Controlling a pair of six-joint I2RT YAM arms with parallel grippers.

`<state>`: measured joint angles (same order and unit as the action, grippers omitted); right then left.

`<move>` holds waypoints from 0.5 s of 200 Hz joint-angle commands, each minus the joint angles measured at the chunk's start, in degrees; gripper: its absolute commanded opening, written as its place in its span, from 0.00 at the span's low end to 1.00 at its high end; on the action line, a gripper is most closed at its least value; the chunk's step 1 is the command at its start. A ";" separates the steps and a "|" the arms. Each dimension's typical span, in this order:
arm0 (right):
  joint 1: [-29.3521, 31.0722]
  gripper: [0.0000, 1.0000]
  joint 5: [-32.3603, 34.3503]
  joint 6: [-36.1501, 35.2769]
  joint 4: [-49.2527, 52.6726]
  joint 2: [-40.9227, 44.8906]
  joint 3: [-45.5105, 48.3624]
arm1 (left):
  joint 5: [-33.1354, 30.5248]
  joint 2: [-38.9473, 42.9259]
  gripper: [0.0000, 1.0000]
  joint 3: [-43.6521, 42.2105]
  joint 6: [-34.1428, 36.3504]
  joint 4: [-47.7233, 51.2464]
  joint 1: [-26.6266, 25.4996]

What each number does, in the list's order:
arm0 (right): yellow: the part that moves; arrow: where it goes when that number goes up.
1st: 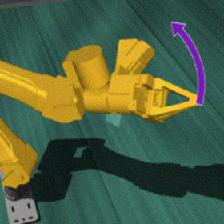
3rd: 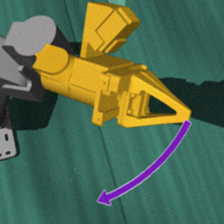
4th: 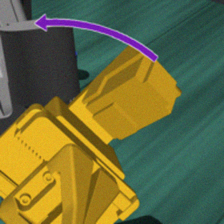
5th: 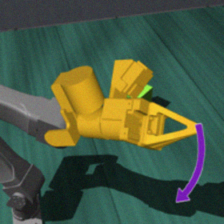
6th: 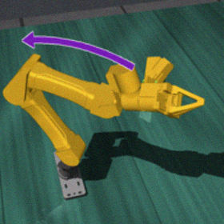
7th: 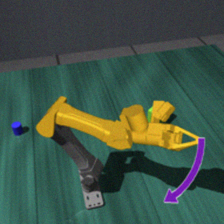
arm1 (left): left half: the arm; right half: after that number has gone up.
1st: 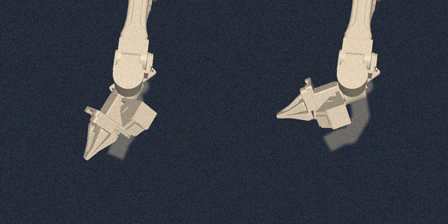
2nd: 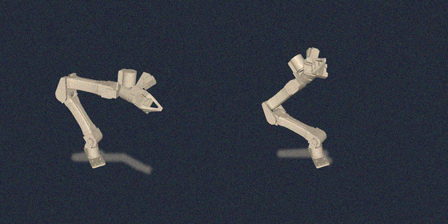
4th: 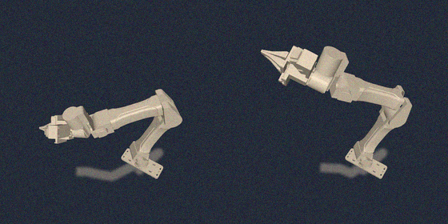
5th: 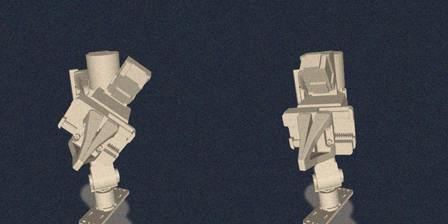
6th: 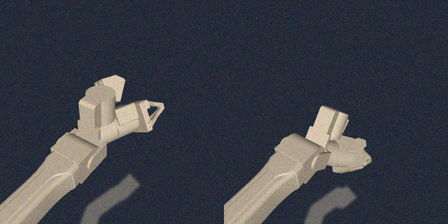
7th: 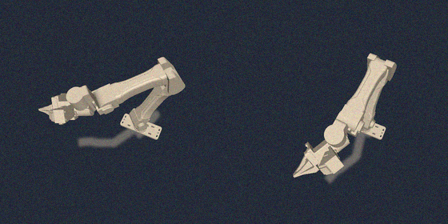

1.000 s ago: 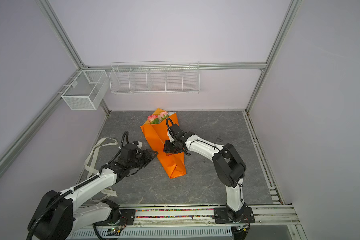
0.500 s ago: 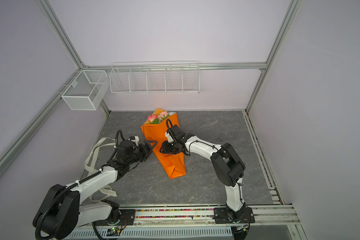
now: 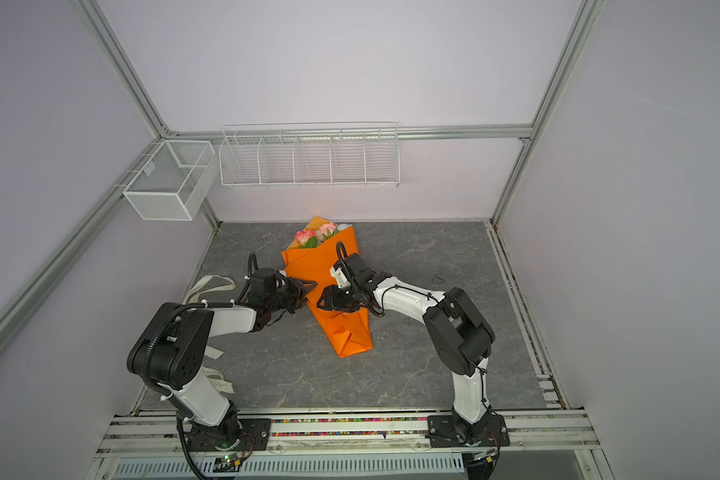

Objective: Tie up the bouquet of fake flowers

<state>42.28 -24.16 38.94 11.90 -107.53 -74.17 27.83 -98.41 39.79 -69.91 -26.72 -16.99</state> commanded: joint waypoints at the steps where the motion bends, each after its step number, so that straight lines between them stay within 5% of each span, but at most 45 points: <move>1: -2.39 0.61 -2.11 0.46 -2.59 8.94 5.09 | 1.16 0.18 0.14 4.57 3.04 2.50 1.34; 28: -6.11 0.62 -4.06 3.21 -6.28 16.24 15.53 | 1.73 -0.92 0.07 9.04 11.03 10.60 2.46; 58: -7.85 0.36 -9.24 6.05 -11.34 17.04 23.36 | 3.68 -3.96 0.07 11.10 13.58 12.63 3.52; 100: -6.48 0.27 -13.31 8.08 -17.43 12.36 27.75 | 5.39 -6.75 0.06 11.59 14.40 10.89 4.19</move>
<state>35.09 -33.78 45.32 -0.93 -93.03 -47.72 31.57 -103.70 50.57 -57.76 -16.60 -13.39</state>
